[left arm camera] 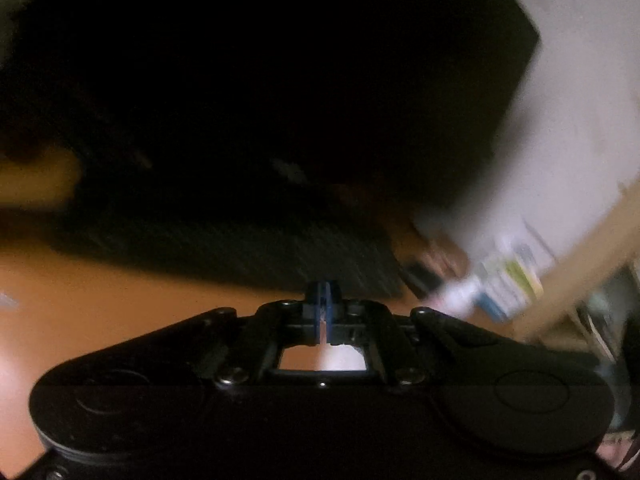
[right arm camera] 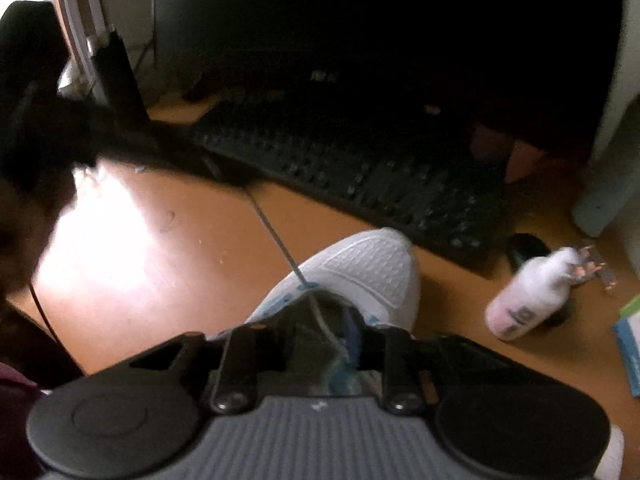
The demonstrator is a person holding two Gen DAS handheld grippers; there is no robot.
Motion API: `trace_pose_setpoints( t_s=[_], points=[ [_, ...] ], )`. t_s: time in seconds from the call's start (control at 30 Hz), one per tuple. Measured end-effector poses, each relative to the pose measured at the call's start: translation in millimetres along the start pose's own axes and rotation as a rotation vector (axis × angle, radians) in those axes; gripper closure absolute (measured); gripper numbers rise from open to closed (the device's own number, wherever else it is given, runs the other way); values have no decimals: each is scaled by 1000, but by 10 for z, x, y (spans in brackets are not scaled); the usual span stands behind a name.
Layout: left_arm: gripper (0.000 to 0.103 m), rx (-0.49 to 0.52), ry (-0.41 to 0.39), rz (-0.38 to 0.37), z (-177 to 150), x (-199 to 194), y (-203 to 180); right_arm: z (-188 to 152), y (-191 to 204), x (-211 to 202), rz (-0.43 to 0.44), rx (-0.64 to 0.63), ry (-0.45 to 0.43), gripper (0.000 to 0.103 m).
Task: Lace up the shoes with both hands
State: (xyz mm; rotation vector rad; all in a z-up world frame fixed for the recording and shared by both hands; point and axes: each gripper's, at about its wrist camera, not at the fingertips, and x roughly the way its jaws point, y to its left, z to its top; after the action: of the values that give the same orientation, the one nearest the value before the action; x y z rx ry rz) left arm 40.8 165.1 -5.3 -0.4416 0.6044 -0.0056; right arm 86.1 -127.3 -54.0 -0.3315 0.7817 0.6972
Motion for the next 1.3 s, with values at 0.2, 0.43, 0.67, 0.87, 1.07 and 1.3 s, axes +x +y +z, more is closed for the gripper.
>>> trace_pose_setpoints(
  t_s=[0.2,0.43,0.67,0.87,1.07,1.3],
  points=[
    [103,7,-194,303,508,-1040,797,-212,-70,-220,-65,22,-37,45],
    [103,72,-126,363,227,-1057,733,-438,-512,-353,-48,315,-62,49],
    [103,120,-1,249,-99,-482,343,-666,-863,-315,-86,570,-7,50],
    [103,175,102,150,-281,-136,115,-793,-854,-155,-268,567,64,63],
    [103,212,166,72,-291,113,43,-883,-909,-333,-386,580,42,63],
    [103,233,199,24,-228,323,26,-807,-738,-347,-229,427,128,63]
  ],
)
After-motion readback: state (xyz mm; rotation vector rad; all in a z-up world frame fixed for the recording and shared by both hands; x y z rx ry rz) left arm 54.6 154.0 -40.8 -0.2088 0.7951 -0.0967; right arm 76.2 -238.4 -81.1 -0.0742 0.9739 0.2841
